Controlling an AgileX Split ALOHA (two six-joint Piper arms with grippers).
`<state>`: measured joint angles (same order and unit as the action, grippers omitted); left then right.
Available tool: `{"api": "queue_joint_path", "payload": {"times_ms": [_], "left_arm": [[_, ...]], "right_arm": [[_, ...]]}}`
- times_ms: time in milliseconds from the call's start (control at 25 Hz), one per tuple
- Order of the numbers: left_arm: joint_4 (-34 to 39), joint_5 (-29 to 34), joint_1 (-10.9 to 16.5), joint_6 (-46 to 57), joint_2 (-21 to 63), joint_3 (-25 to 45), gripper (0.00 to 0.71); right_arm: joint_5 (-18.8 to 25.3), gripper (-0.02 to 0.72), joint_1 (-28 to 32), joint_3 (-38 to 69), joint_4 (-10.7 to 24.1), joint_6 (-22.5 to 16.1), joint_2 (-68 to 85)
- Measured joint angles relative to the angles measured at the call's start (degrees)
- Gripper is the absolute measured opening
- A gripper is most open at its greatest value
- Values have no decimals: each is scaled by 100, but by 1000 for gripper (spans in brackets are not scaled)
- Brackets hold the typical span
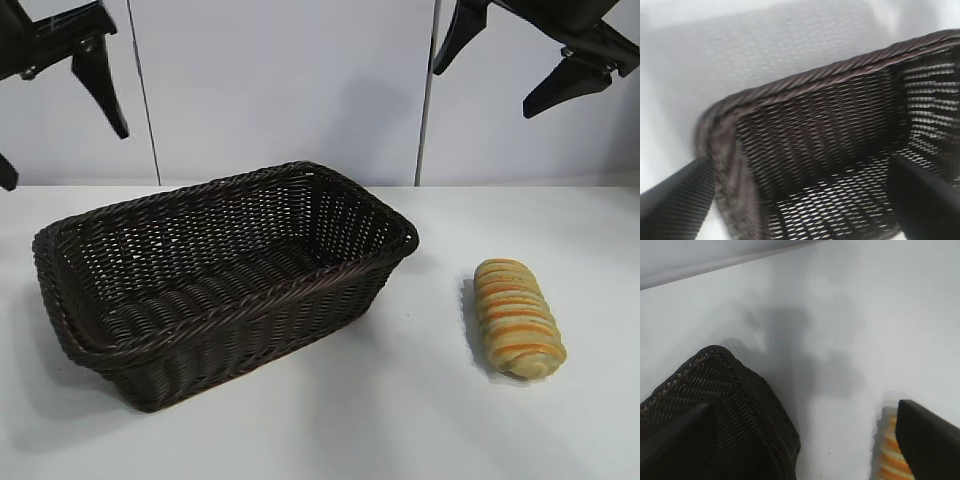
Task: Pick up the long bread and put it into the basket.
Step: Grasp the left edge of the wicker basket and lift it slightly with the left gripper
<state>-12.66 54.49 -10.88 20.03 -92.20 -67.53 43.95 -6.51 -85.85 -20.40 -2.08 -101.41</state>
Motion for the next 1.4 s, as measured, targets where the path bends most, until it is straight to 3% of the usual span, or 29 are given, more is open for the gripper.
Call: {"api": "queue_joint_path", "payload": {"times_ms": [360, 640, 1120, 1240, 1400], "left_arm": [[-711, -1261, 0, -289, -108, 1129, 665], [-1357, -1525, 0, -940, -884, 1157, 664], [-1461, -1870, 0, -1122, -1299, 1157, 661], [-1530, -1895, 0, -1122, -1299, 1157, 557], [-1542, -1895, 0, -1122, -1299, 1157, 262]], "right_arm": [[0, 695, 0, 0, 7, 0, 0], [0, 695, 0, 0, 7, 0, 0], [124, 695, 0, 0, 7, 0, 0], [131, 695, 0, 0, 7, 0, 0], [153, 695, 0, 0, 7, 0, 0]]}}
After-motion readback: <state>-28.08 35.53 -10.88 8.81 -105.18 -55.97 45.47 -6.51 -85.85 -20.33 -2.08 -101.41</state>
